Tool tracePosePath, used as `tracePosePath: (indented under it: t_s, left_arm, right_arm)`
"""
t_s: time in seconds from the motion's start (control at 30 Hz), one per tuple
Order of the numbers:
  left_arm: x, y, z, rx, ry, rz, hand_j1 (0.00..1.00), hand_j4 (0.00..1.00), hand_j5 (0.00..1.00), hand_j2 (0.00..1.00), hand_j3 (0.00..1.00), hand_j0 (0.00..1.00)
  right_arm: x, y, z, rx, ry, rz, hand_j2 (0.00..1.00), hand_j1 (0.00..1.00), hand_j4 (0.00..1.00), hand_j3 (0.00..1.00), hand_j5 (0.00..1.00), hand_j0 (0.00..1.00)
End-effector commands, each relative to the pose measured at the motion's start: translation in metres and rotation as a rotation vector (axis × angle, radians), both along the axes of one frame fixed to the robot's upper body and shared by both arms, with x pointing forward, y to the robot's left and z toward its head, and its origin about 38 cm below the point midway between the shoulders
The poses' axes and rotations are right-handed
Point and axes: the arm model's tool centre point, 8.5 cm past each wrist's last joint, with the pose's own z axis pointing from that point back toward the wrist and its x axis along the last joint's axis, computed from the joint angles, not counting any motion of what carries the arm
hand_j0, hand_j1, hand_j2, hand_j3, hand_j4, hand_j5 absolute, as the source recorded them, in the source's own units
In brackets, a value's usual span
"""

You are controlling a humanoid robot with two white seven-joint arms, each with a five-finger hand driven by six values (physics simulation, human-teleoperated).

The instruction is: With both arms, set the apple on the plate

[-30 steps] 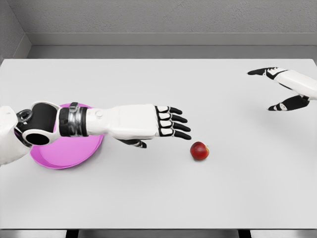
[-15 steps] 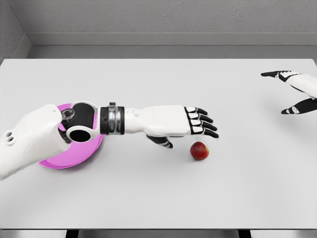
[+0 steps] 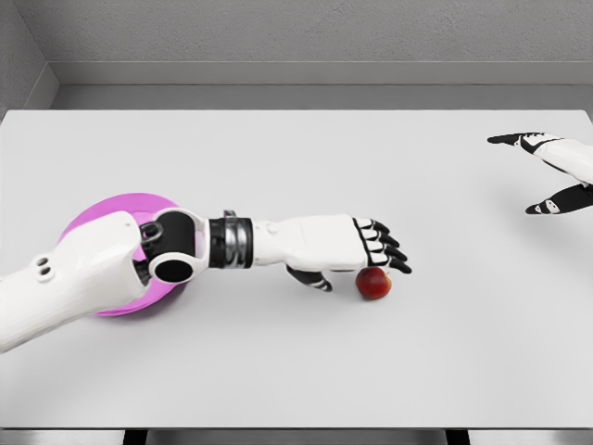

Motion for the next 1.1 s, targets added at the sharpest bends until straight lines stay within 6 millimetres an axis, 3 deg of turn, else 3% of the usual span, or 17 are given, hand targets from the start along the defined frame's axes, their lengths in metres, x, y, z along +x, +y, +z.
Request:
tracePosePath:
  t_s: [0.0, 0.3, 0.47, 0.8, 1.07]
  left_arm:
    - [-0.002, -0.004, -0.001, -0.007, 0.008, -0.005, 0.95, 0.95, 0.95, 0.95, 0.95, 0.95]
    - [-0.003, -0.007, -0.005, -0.006, 0.014, -0.005, 0.89, 0.89, 0.89, 0.89, 0.89, 0.89]
    - [0.015, -0.011, -0.025, 0.033, 0.039, 0.043, 0.89, 0.89, 0.89, 0.89, 0.89, 0.89]
    - [0.007, -0.023, -0.022, 0.015, 0.041, 0.004, 0.89, 0.89, 0.89, 0.89, 0.89, 0.89]
    - [0.001, -0.028, -0.032, 0.038, 0.055, -0.008, 0.89, 0.89, 0.89, 0.89, 0.89, 0.89]
  right_arm:
    - [0.000, 0.000, 0.001, 0.007, -0.002, -0.002, 1.00, 1.00, 1.00, 1.00, 1.00, 1.00]
    - [0.000, 0.000, 0.001, 0.007, -0.002, -0.001, 1.00, 1.00, 1.00, 1.00, 1.00, 1.00]
    - [0.000, 0.000, 0.001, 0.008, -0.002, -0.001, 1.00, 1.00, 1.00, 1.00, 1.00, 1.00]
    - [0.000, 0.001, 0.000, 0.008, 0.001, 0.000, 1.00, 1.00, 1.00, 1.00, 1.00, 1.00]
    - [0.000, 0.001, 0.000, 0.007, 0.001, 0.002, 1.00, 1.00, 1.00, 1.00, 1.00, 1.00]
